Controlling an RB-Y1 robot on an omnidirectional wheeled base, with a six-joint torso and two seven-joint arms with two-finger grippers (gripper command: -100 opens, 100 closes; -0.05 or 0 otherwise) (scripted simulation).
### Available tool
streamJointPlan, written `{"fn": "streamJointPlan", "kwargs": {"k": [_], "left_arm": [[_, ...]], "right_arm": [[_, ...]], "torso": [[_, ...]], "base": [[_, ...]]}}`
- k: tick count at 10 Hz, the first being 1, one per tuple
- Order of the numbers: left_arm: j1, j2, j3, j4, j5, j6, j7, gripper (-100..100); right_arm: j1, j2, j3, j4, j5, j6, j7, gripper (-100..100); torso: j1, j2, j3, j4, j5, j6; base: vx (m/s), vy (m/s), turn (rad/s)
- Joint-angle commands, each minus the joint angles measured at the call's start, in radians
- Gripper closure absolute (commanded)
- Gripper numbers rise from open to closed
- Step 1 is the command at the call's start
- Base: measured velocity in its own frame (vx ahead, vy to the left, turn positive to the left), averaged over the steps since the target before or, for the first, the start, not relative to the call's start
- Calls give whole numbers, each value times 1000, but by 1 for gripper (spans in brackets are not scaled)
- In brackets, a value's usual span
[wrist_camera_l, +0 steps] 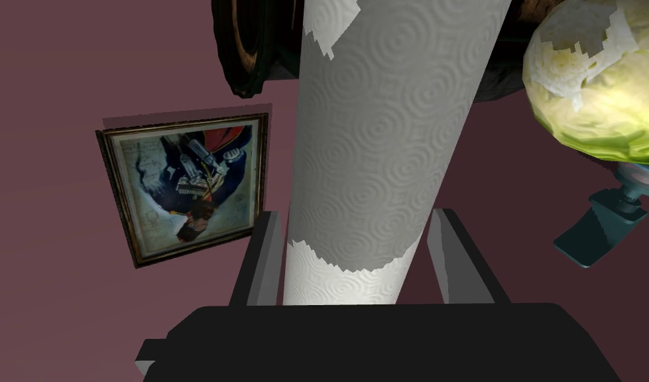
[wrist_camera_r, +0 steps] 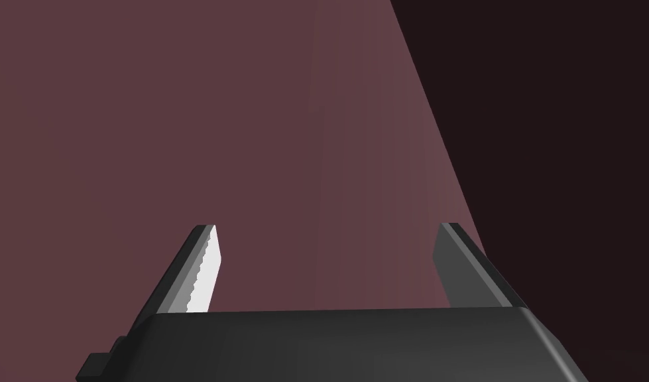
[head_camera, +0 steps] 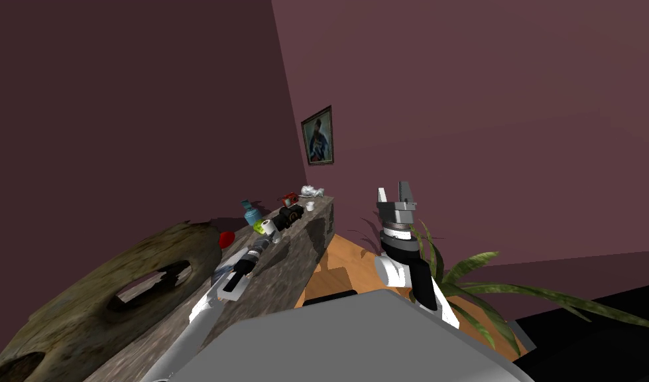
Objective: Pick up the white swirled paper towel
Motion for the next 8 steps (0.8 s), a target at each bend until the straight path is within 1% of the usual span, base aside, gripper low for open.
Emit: {"fn": "streamJointPlan", "kwargs": {"k": [1, 2, 3, 4, 5, 6, 7, 8], "left_arm": [[15, -4, -2, -34, -2, 8, 0, 100], [60, -25, 11, -70, -30, 29, 13, 100], [83, -25, 11, -96, -30, 29, 13, 100], [90, -25, 11, -123, -30, 29, 13, 100], [90, -25, 11, -134, -30, 29, 13, 100], [136, -46, 24, -169, -58, 50, 25, 100], [162, -46, 24, -203, -58, 50, 25, 100], [165, -46, 24, -233, -58, 50, 25, 100]], "right_arm": [[0, 0, 0, 0, 0, 0, 0, 0], [0, 0, 0, 0, 0, 0, 0, 0], [0, 0, 0, 0, 0, 0, 0, 0], [0, 0, 0, 0, 0, 0, 0, 0], [0, 0, 0, 0, 0, 0, 0, 0], [0, 0, 0, 0, 0, 0, 0, 0], [0, 0, 0, 0, 0, 0, 0, 0], [0, 0, 0, 0, 0, 0, 0, 0]], "torso": [[0, 0, 0, 0, 0, 0], [-1, 1, 0, 0, 0, 1], [0, -1, -1, -1, 1, 0], [2, -3, -3, -3, 2, -1], [2, -2, -3, -3, 2, -1], [2, -1, -2, -3, 2, 0], [3, -3, -3, -3, 3, -1], [4, -4, -4, -5, 3, -2]], "base": [[0, 0, 0], [56, 18, 13], [73, 24, 9], [30, 14, 14], [-1, 5, 3], [46, 20, 23], [66, 29, 8], [33, 18, 8]]}}
